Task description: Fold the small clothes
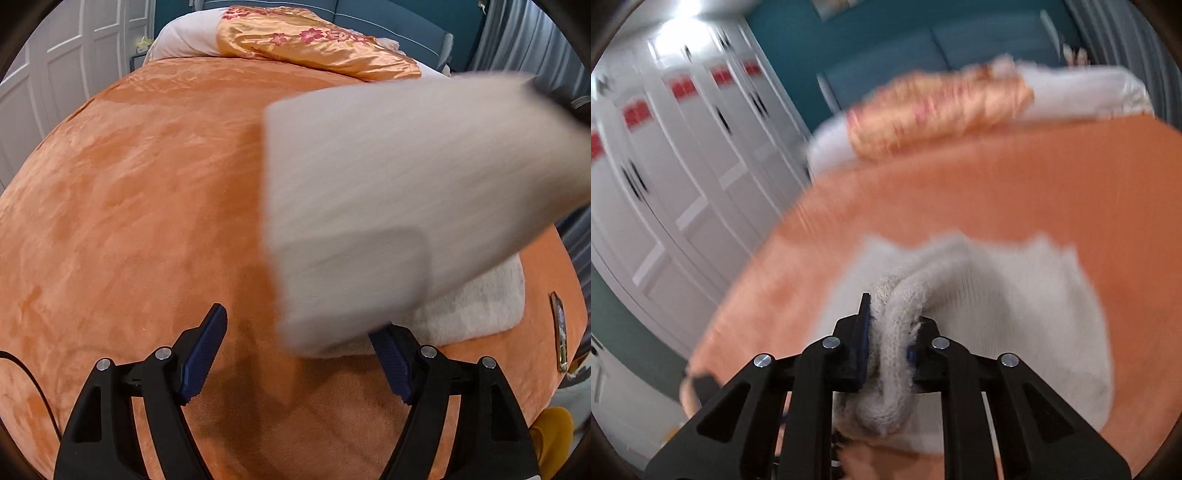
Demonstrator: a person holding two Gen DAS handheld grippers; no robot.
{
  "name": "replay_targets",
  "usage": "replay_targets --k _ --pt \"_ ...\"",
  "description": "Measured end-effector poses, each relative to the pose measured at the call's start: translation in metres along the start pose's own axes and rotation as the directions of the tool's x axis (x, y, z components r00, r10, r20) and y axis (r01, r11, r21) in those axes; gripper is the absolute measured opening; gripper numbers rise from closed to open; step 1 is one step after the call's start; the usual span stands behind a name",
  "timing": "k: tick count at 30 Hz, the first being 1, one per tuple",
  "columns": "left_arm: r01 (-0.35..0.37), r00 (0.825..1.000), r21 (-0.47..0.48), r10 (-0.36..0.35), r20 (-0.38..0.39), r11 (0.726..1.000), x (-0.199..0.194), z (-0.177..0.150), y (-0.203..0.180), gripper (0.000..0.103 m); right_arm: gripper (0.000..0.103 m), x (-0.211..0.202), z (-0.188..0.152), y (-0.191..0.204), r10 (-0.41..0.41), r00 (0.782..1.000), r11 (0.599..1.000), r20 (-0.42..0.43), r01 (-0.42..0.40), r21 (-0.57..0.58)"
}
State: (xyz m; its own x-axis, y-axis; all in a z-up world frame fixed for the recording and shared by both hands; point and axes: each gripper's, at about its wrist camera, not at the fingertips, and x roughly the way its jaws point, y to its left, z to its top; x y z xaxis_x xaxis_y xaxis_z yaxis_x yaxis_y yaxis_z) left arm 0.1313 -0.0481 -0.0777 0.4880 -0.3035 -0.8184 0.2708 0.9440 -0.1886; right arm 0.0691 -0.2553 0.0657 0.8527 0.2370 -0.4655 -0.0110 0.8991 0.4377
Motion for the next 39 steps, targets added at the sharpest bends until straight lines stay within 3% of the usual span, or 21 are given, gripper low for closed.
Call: replay_targets --k 2,4,5,8,9,11,17,20,24,27,29,36,39 --pt "0.011 1.0 -0.025 -0.011 0.006 1.0 -0.001 0.002 0.003 0.07 0.014 -0.03 0.007 -0.013 -0.042 0.996 0.999 0.084 0.042 0.003" --pt "0.041 0.999 -0.034 -0.041 0.002 0.999 0.001 0.004 0.003 0.066 0.014 -0.035 -0.001 -0.037 -0.12 0.991 0.993 0.067 0.119 0.012" --pt "0.035 0.999 -0.026 -0.035 -0.007 0.999 0.004 0.004 0.001 0.062 0.015 -0.03 -0.012 -0.056 -0.176 0.984 0.984 0.017 0.176 0.015" --pt "0.013 0.999 -0.012 -0.014 -0.05 1.0 0.017 0.002 -0.005 0.058 0.015 0.012 -0.063 -0.123 -0.298 0.925 0.944 -0.236 0.323 0.074" --pt "0.012 0.998 -0.019 -0.013 -0.066 1.0 0.021 0.001 -0.006 0.057 0.016 0.021 -0.08 -0.138 -0.286 0.915 0.94 -0.286 0.325 0.101" --pt "-0.008 0.997 -0.022 0.006 -0.074 1.0 0.021 -0.001 -0.009 0.057 0.018 0.017 -0.086 -0.139 -0.263 0.926 0.945 -0.27 0.304 0.122" --pt "0.038 0.999 -0.014 -0.039 -0.018 0.999 -0.018 0.005 -0.012 0.055 0.03 -0.003 -0.059 -0.115 -0.287 0.936 0.952 -0.203 0.302 0.047" --pt "0.071 0.996 -0.02 -0.07 0.059 0.997 -0.047 0.015 -0.014 0.057 0.039 -0.017 -0.045 -0.118 -0.298 0.943 0.95 -0.15 0.308 0.052" --pt "0.1 0.985 -0.028 -0.094 0.146 0.995 -0.066 0.04 -0.02 0.058 0.04 -0.01 -0.029 -0.115 -0.298 0.946 0.95 -0.126 0.307 0.059" --pt "0.088 0.988 -0.018 -0.085 0.127 0.996 -0.053 0.06 -0.033 0.058 0.041 0.003 -0.023 -0.115 -0.269 0.953 0.958 -0.142 0.28 0.066" --pt "0.081 0.99 -0.021 -0.078 0.117 0.996 -0.042 0.066 -0.038 0.058 0.052 0.011 -0.023 -0.115 -0.258 0.953 0.961 -0.159 0.27 0.061" --pt "0.032 0.999 -0.001 -0.032 0.042 0.999 -0.002 0.065 -0.054 0.058 0.054 0.062 -0.028 -0.142 -0.289 0.918 0.94 -0.271 0.326 0.1" --pt "0.025 0.999 0.003 -0.025 0.043 1.0 -0.001 0.063 -0.054 0.059 0.056 0.071 -0.027 -0.149 -0.273 0.919 0.941 -0.284 0.316 0.12"
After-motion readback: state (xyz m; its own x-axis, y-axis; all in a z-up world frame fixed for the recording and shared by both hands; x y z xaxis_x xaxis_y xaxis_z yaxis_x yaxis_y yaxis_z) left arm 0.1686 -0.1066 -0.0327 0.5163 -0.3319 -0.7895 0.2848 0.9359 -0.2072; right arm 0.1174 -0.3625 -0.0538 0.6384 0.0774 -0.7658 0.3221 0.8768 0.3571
